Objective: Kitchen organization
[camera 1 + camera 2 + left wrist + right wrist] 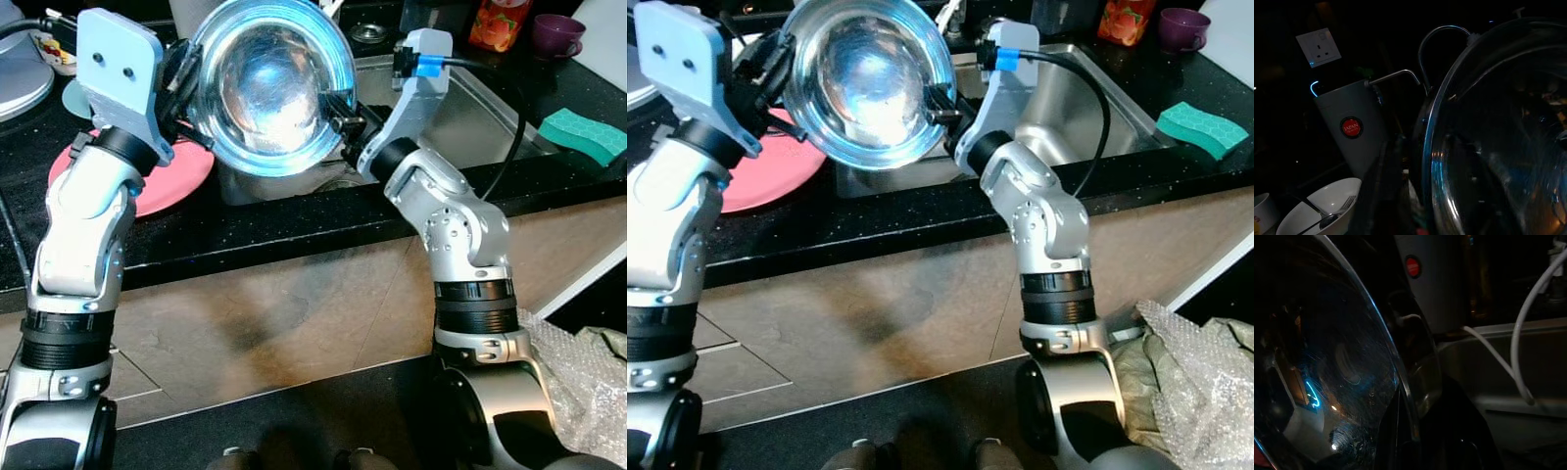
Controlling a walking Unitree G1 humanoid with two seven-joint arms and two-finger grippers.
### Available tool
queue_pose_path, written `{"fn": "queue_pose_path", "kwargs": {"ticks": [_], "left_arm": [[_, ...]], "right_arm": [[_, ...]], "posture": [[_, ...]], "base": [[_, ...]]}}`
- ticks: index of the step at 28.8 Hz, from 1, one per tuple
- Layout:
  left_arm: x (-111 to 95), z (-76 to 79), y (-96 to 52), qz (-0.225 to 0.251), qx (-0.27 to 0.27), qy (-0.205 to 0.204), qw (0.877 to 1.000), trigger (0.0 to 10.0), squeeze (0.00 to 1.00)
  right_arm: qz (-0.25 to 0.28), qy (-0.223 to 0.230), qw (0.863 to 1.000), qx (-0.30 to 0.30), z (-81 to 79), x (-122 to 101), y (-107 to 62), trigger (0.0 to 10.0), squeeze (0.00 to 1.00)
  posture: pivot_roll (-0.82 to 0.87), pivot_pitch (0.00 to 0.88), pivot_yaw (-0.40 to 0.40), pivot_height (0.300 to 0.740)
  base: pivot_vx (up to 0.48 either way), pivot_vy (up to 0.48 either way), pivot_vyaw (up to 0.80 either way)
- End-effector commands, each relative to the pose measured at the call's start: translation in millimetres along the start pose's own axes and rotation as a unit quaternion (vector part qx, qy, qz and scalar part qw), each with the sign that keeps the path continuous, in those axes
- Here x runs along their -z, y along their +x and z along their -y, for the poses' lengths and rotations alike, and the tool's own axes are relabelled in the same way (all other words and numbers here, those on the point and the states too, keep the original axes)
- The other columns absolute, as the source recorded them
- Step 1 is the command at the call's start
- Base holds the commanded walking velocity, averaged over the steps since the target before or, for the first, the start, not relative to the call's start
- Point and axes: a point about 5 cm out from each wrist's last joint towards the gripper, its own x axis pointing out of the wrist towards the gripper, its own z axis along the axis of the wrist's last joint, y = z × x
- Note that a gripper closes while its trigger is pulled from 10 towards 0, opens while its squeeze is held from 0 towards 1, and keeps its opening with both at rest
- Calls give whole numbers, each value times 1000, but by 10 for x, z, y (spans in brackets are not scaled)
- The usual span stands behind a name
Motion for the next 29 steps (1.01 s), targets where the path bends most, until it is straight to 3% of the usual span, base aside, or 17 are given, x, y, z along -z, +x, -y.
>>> {"fn": "queue_pose_path", "kwargs": {"ticks": [1,6,7,8,9,17,20,24,29], "left_arm": [[-8,-11,-5,3,4,0,1000,10000,1000],[-29,-78,-17,0,-34,47,998,10000,1000],[-28,-106,-17,-2,-42,54,998,10000,102],[-26,-124,-17,-3,-48,58,997,10000,102],[-27,-163,-19,-4,-57,68,996,10000,0],[-95,-462,-69,-1,-130,117,985,10000,0],[-78,-495,-55,-15,-104,92,990,10000,0],[-81,-453,-42,-21,-63,86,994,10000,0],[-106,-474,-62,-15,-59,76,995,10000,0]], "right_arm": [[14,3,1000,-4,-9,-39,10,0,0],[18,4,1000,15,56,-60,25,0,0],[19,2,1000,24,86,-66,28,0,0],[20,1,999,30,106,-70,30,0,0],[21,-1,999,40,147,-79,32,0,0],[36,-27,989,139,557,-230,1,0,0],[41,-86,977,191,779,-328,-39,0,0],[42,-139,962,229,932,-376,-75,0,0],[47,-164,949,266,1071,-424,-138,0,0]], "posture": [[51,127,26,740],[55,135,21,740],[55,135,21,740],[55,135,21,740],[55,135,21,740],[70,159,19,740],[73,177,22,740],[77,208,34,740],[84,223,37,740]], "base": [[0,0,0],[0,0,0],[0,0,0],[0,0,0],[0,0,0],[0,0,0],[0,0,0],[0,0,0],[0,0,0]]}}
